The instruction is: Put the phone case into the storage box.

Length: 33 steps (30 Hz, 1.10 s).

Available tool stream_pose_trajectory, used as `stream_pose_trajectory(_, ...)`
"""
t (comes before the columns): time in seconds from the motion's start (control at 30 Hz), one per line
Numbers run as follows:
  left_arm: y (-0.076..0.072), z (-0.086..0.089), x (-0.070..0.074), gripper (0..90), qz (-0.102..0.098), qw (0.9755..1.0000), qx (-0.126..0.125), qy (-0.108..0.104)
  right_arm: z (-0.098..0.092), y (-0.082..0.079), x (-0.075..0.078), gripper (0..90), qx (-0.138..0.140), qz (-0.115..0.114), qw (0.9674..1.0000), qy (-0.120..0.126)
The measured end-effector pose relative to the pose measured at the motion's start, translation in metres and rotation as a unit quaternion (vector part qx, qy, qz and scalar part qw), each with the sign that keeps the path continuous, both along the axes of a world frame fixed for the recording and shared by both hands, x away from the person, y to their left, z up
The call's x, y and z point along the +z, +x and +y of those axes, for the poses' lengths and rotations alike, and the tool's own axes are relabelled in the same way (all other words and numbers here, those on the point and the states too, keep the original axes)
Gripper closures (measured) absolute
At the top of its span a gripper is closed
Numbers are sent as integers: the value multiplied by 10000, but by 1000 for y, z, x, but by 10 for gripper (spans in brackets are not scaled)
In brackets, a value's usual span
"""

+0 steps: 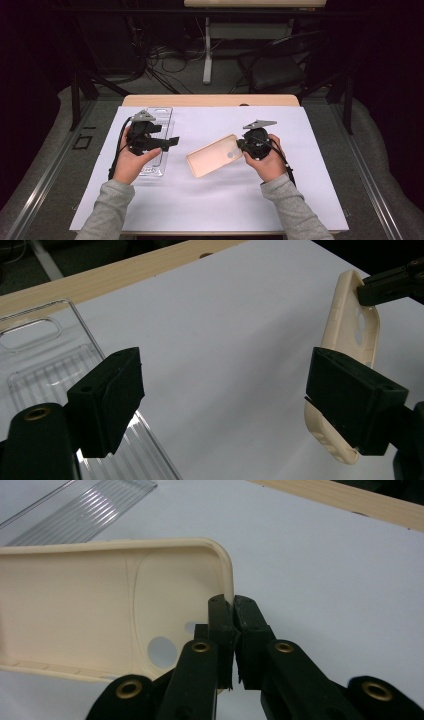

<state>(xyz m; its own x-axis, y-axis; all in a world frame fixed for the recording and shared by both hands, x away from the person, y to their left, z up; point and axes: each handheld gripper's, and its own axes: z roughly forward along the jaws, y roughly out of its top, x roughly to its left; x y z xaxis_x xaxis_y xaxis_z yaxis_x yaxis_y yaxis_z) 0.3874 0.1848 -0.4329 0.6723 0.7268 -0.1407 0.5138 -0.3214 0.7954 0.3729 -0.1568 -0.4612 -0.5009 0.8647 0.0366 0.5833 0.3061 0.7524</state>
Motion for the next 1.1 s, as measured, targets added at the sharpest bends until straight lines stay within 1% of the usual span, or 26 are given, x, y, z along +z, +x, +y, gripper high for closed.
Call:
stream_pose_trajectory(0.07,-1,0,0,153,-3,10000,-30,-32,1,-2,0,873,28,-78,10000,-31)
stream_pose_trajectory(0.13,-2,-1,0,155,-18,10000,-76,-42,3,-4,-1,873,55,-161,9998,-136)
stream_pose_trajectory(0.27,-4,-4,1,161,-50,9999,-144,-75,7,-8,-2,873,89,-332,9991,-257)
stream_pose_trajectory(0.43,-6,-5,2,166,-13,9997,-180,-158,9,-13,0,873,150,-495,9982,-317)
stream_pose_trajectory(0.6,-7,-7,3,166,-33,9995,-218,-210,11,-18,2,873,215,-684,9969,-337)
stream_pose_trajectory(0.7,-9,-10,2,166,-4,9994,-249,-222,12,-20,2,873,258,-740,9962,-366)
stream_pose_trajectory(0.77,-10,-13,1,167,29,9992,-349,-191,12,-21,2,873,281,-749,9961,-380)
stream_pose_trajectory(0.87,-12,-19,-1,198,82,9988,-470,-138,14,-23,1,873,314,-792,9954,-445)
stream_pose_trajectory(0.93,-13,-23,-2,229,163,9980,-579,-182,16,-24,1,873,331,-796,9953,-441)
stream_pose_trajectory(1.1,-14,-30,-6,276,248,9967,-759,-177,19,-27,1,873,404,-849,9944,-473)
